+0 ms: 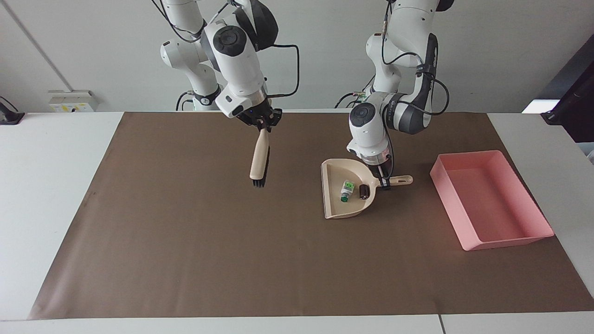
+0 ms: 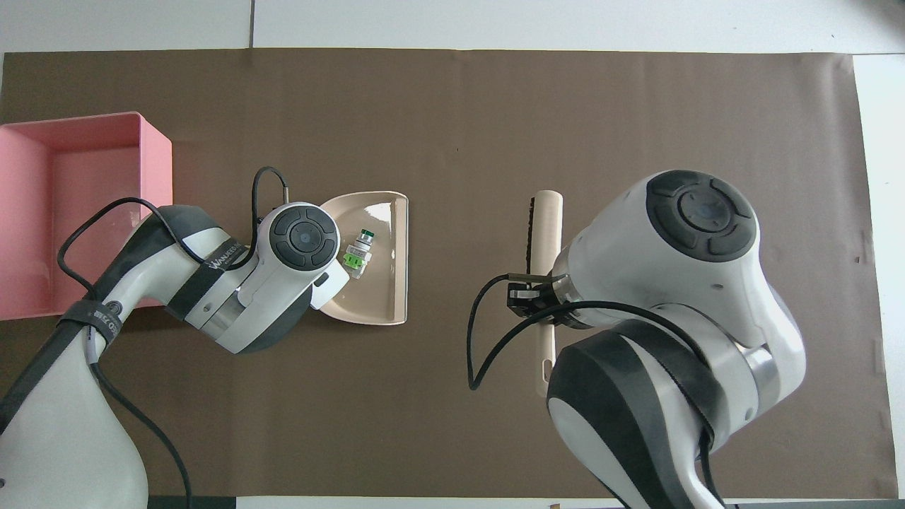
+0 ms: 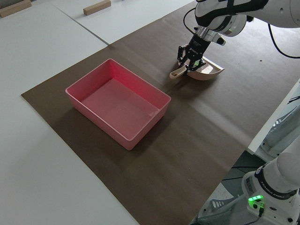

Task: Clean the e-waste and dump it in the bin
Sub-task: 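Sweep the battery and component into the dustpan with the right gripper, then lift the dustpan over the pink bin while the right gripper returns the brush, then tilt the dustpan with the left gripper to dump items into the bin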

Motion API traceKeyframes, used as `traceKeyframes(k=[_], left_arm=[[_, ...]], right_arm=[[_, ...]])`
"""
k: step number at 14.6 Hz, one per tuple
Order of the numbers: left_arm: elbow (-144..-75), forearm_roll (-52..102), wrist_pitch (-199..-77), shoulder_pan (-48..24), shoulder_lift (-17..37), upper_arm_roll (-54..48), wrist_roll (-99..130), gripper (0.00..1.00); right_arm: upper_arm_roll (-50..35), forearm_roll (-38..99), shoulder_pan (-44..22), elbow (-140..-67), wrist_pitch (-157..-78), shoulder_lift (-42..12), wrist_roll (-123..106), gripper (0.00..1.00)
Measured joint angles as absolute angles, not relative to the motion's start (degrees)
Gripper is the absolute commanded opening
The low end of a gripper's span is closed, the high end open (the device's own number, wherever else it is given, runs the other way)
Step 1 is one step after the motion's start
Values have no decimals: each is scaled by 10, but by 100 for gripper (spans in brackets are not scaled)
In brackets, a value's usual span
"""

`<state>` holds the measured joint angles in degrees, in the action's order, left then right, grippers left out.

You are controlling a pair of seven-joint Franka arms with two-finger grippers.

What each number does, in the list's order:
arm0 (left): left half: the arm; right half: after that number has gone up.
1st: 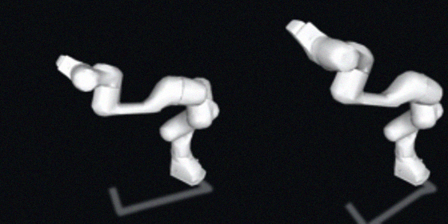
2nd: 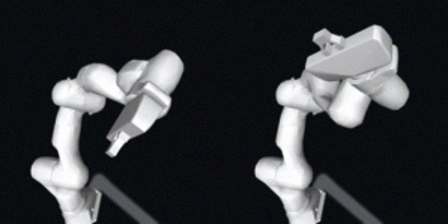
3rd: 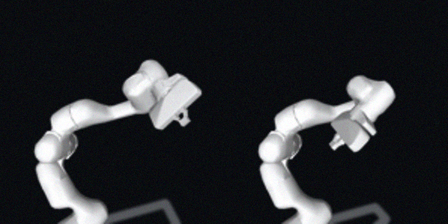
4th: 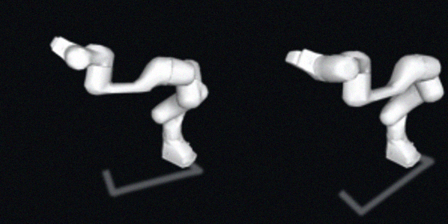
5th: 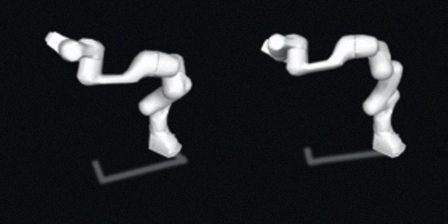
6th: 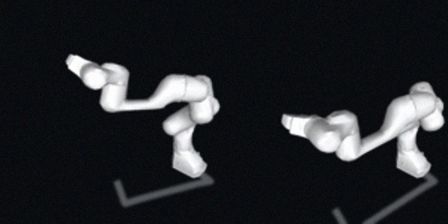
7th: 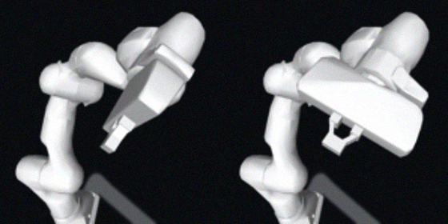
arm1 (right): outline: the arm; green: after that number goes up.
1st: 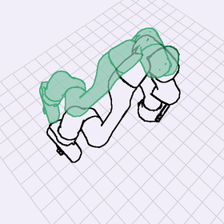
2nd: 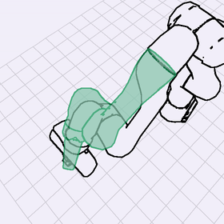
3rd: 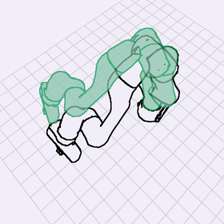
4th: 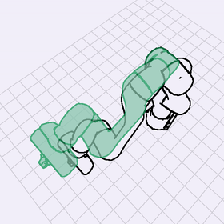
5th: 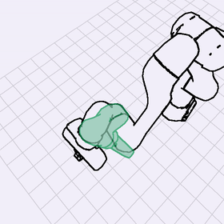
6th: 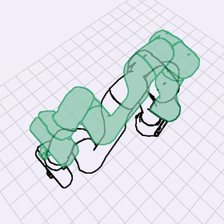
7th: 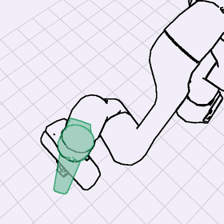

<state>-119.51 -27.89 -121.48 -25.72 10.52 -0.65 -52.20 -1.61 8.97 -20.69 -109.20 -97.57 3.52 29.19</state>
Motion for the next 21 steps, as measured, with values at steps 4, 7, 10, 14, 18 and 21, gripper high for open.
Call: traceKeyframes(k=[4,7,10,14,18,21], left_arm=[[-1188,-234,-1214,-221,83,-6,-607,0],[-1168,-203,-1187,-182,57,-4,-686,0],[-1122,-179,-1144,-143,50,-3,-763,0],[-1071,-159,-1116,-76,52,-1,-844,0],[-982,-135,-1070,23,83,1,-888,0],[-938,-136,-1059,81,111,3,-893,0]], right_arm=[[-14,30,-85,-1103,-950,43,158,0],[-15,-2,-19,-1133,-962,43,61,0],[-15,-15,30,-1182,-1018,43,-5,0],[-16,-15,73,-1253,-1113,34,-41,0],[-17,-15,102,-1278,-1160,17,-70,0],[-19,-10,102,-1305,-1192,16,-72,0]])
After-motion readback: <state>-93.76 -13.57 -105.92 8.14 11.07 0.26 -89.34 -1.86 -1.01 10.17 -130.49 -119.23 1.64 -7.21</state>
